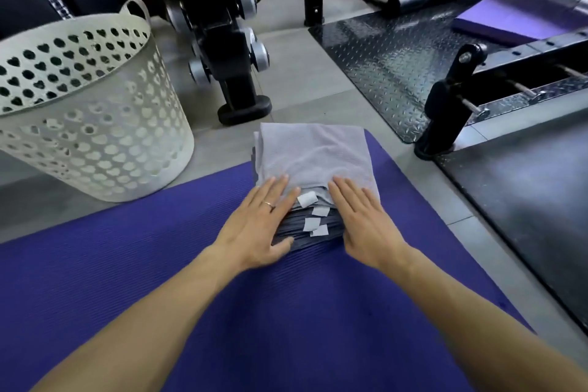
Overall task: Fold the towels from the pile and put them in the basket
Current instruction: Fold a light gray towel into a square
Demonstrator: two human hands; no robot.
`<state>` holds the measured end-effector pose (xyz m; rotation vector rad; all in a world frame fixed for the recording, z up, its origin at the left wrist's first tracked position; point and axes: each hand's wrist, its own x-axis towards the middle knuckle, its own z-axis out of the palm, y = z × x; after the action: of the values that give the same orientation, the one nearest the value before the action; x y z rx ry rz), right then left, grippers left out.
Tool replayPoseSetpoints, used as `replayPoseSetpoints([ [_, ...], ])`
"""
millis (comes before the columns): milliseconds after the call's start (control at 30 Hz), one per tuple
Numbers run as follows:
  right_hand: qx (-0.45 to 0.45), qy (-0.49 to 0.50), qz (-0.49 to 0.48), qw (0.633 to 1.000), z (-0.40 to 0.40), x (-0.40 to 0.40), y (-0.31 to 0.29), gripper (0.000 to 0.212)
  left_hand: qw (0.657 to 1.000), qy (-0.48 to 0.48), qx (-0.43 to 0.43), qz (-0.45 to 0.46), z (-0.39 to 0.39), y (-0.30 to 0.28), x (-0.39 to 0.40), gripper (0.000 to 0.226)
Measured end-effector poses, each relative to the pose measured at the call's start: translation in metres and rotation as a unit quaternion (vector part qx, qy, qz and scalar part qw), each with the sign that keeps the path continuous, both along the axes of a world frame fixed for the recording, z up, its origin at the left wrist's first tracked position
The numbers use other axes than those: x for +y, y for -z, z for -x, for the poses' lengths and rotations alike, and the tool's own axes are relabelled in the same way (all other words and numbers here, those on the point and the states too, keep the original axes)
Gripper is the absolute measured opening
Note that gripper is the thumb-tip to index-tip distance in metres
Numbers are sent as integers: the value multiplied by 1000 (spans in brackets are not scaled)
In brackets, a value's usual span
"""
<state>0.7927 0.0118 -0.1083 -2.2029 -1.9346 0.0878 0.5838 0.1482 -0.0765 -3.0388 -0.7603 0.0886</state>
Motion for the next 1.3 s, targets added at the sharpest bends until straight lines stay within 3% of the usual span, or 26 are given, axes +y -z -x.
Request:
replayPoseSetpoints([
  [100,-32,10,9,999,7,-8,18,92,1000,21,15,-6,11,15,0,90],
  [233,-47,-1,26,999,-3,-20,22,88,998,37,-32,44,29,15,5,67],
  [367,63,21,-30,997,3,6,-2,61,985,7,-170,9,-16,-21,13,39],
  [433,124,53,-34,990,8,28,-12,63,980,-1,-196,-35,-50,-31,23,32],
  [633,111,59,9,992,3,32,-4,74,996,-94,-12,-7,-93,-9,60,64],
  [733,112,87,30,989,-10,42,-6,81,992,-124,-27,8,-75,17,58,67],
  [900,57,89,20,994,-11,97,-9,60,991,-125,-51,17,-62,30,55,75],
  [1200,11,114,16,993,-10,104,15,70,977,-181,-77,83,-46,42,70,79],
  [1300,22,132,67,989,-2,99,6,69,977,-192,-53,80,-45,34,63,73],
])
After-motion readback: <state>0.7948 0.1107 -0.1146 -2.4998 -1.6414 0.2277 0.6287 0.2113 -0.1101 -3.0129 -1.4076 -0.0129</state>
